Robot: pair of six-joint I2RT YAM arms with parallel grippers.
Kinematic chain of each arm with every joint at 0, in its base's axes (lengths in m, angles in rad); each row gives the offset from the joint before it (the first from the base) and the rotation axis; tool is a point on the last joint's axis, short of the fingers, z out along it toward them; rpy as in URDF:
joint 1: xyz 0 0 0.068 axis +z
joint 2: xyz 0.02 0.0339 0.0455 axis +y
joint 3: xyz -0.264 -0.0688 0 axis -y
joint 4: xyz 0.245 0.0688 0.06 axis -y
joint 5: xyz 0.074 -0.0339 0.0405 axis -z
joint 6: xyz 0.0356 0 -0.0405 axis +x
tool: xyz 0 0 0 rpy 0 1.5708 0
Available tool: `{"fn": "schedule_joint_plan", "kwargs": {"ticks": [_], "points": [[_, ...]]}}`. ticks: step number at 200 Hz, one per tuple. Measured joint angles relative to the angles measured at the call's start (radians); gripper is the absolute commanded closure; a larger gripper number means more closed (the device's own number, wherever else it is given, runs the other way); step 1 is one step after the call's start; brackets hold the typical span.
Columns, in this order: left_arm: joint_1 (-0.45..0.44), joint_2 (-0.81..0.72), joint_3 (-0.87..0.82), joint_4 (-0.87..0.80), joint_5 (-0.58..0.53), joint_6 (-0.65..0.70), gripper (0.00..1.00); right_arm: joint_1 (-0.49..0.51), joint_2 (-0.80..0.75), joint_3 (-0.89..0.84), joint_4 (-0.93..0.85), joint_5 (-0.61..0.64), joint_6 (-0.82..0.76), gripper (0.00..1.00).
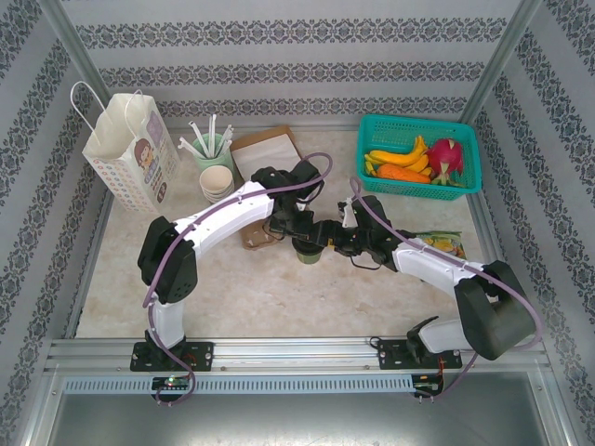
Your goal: Pack the takeout coffee
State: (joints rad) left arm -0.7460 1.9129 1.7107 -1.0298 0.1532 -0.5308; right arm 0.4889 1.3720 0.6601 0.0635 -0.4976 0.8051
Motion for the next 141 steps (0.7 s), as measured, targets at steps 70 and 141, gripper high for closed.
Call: {"fn": "schedule_joint_plan", "kwargs": {"ticks": [70, 141], "points": [[0.002, -0.069, -0.061, 0.052, 0.004, 0.016, 0.78, 0.0, 0.004, 0.002, -0.003, 0.002, 0.0, 0.29], [0.029, -0.216, -0.15, 0.109, -0.066, -0.014, 0.39, 0.007, 0.004, 0.02, -0.042, 0.02, -0.024, 0.15]]}}
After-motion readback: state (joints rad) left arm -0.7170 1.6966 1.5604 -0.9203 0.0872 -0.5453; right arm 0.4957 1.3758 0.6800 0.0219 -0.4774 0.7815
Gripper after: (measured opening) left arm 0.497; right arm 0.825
